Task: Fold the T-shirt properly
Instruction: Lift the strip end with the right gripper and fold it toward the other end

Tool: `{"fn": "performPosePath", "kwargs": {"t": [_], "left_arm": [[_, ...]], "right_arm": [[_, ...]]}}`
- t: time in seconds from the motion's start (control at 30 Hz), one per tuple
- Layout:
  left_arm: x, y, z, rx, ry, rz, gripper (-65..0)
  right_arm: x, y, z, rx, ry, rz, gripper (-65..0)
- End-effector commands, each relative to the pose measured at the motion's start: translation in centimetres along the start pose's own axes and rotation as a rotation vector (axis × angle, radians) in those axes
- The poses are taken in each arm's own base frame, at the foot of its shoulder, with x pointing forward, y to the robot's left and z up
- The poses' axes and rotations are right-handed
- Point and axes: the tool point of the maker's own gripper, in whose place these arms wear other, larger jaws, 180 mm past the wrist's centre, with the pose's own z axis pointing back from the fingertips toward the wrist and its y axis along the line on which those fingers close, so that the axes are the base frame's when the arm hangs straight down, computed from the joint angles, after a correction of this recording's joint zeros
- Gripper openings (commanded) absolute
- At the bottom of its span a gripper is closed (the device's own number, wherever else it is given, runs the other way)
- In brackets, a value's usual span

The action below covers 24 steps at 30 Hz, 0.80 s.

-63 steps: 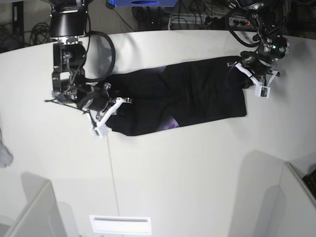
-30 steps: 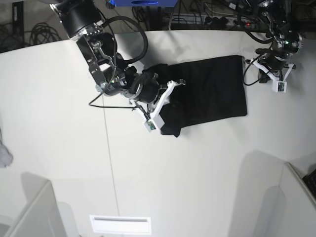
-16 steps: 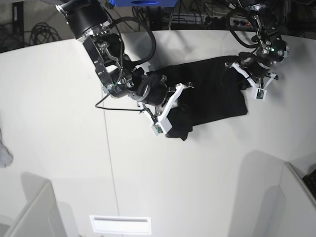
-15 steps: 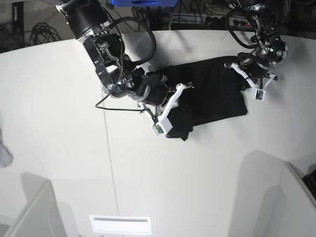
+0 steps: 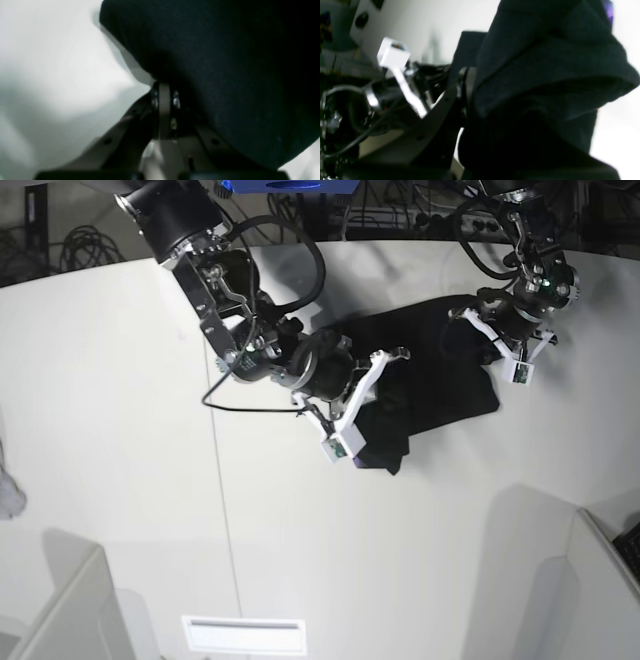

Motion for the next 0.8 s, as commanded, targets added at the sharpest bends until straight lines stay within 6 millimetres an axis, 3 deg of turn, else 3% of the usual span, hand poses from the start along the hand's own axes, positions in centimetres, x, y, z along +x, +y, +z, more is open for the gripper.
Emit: {"fn": "performPosePath", "kwargs": {"t": [0.0, 0.23, 0.7, 0.77], "left_arm": [[0.7, 0.4, 0.3, 0.007, -0.015, -0.018, -65.0], [2.1, 0.4, 1.1, 0.022, -0.051, -0.05, -65.0], [1.7, 0.4, 1.1, 0.023, -0.041, -0.047, -65.0], [1.8, 0.4, 1.1, 0.021, -0.043, -0.045, -65.0]], "right_arm": [[1.8, 1.5, 0.0, 0.038, -0.049, 0.019, -65.0], [1.6, 2.3, -1.2, 0.043, -0.021, 0.019, -65.0], [1.9, 3.8, -2.9, 0.026, -0.049, 0.081, -65.0], [1.0, 4.7, -3.3, 0.025, -0.026, 0.13, -65.0]]}}
